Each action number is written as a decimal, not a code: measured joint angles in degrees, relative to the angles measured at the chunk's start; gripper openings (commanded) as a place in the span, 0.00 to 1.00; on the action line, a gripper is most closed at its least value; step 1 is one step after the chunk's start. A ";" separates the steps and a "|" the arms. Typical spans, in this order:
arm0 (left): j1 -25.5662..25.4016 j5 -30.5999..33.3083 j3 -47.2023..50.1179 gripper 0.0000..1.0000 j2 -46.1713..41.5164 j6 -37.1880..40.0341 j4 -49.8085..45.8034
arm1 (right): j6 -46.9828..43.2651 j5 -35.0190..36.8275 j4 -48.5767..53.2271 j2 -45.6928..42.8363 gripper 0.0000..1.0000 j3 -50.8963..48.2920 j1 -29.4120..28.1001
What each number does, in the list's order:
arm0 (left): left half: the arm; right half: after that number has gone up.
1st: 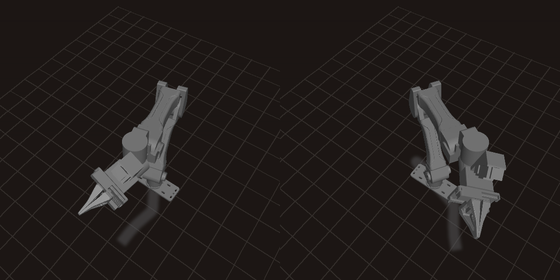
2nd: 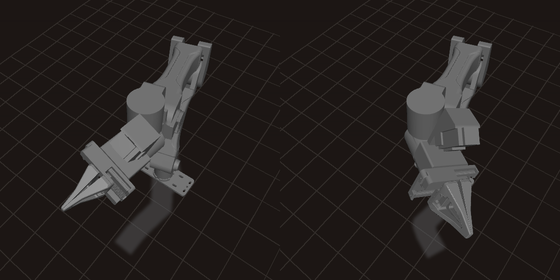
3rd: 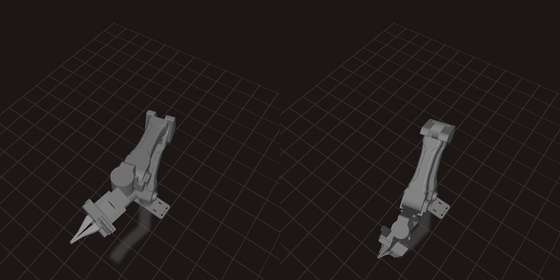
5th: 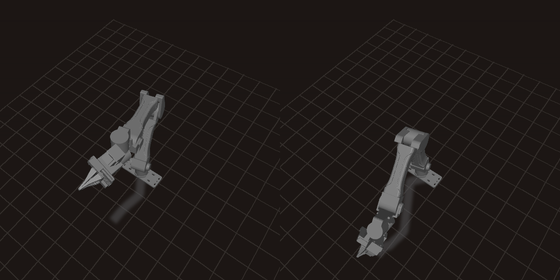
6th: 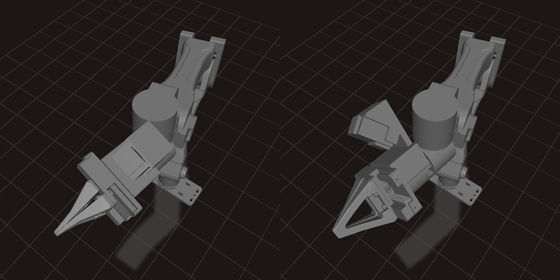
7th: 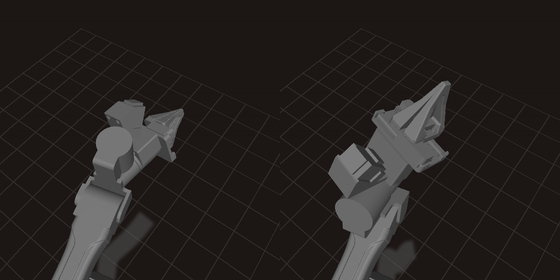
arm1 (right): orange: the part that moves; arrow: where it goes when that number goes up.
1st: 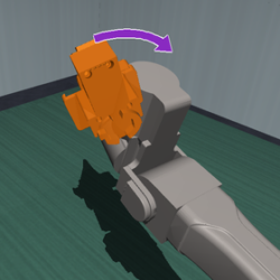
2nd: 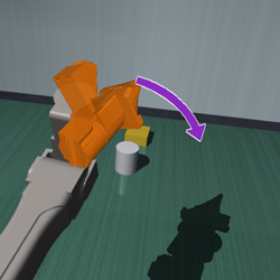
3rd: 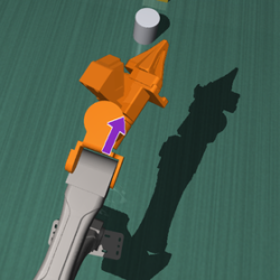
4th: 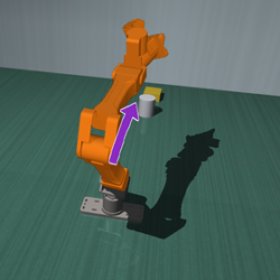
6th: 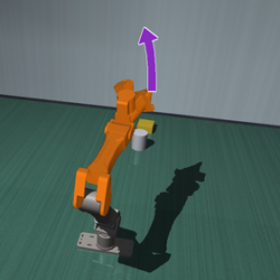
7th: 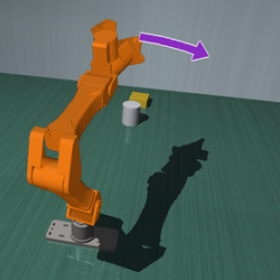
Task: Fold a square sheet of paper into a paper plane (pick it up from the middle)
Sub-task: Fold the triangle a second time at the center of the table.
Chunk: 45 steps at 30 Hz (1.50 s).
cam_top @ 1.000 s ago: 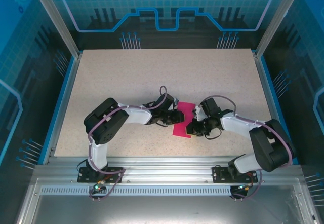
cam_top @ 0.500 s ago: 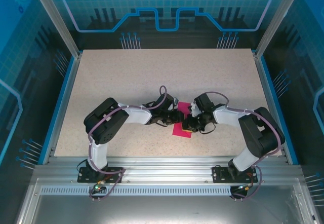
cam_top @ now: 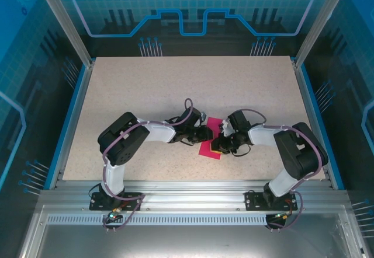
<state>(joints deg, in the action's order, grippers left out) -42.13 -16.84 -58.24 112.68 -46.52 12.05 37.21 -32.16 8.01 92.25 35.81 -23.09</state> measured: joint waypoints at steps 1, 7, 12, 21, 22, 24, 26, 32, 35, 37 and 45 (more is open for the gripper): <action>0.00 0.00 -0.28 0.23 0.17 0.00 -0.28 | -0.11 0.00 -0.17 -0.59 0.17 -0.63 0.00; -0.04 0.00 -1.20 0.22 0.63 0.04 -1.36 | -0.33 -0.02 -1.60 -3.56 0.17 -4.17 0.26; -0.07 0.00 -1.27 0.22 0.63 0.07 -1.51 | -0.83 0.09 -1.40 -6.25 0.19 -6.54 0.26; -0.07 -0.07 -1.31 0.23 0.63 0.11 -1.53 | -2.25 1.88 6.32 -12.81 0.27 -8.94 0.37; -0.07 -0.17 -1.31 0.23 0.63 0.11 -1.51 | -2.51 2.36 7.48 -13.90 0.28 -9.14 0.68; -0.07 -0.35 -1.31 0.23 0.63 0.11 -1.44 | -2.86 3.56 10.05 -16.28 0.33 -9.25 2.38; -0.04 -0.59 -1.31 0.24 0.61 0.11 -1.36 | -3.67 4.39 11.54 -18.60 0.40 -9.20 5.01; -0.04 -0.61 -1.31 0.25 0.07 0.15 -2.27 | -5.18 4.74 11.89 -19.87 0.53 -5.60 9.27; -0.04 -0.61 -1.31 0.25 -0.48 0.15 -3.26 | -5.38 4.09 10.56 -17.09 0.53 -3.15 9.27; -0.04 -0.61 -1.31 0.26 -0.90 0.15 -3.63 | -5.57 3.45 9.66 -14.75 0.53 -2.29 9.27; -0.04 -0.61 -1.31 0.27 -1.53 0.15 -4.11 | -6.23 1.84 7.52 -7.28 0.52 -1.60 9.27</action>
<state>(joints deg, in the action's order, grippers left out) -42.17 -17.45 -59.55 111.15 -46.37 7.94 30.98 -30.33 15.53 84.97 34.22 -13.82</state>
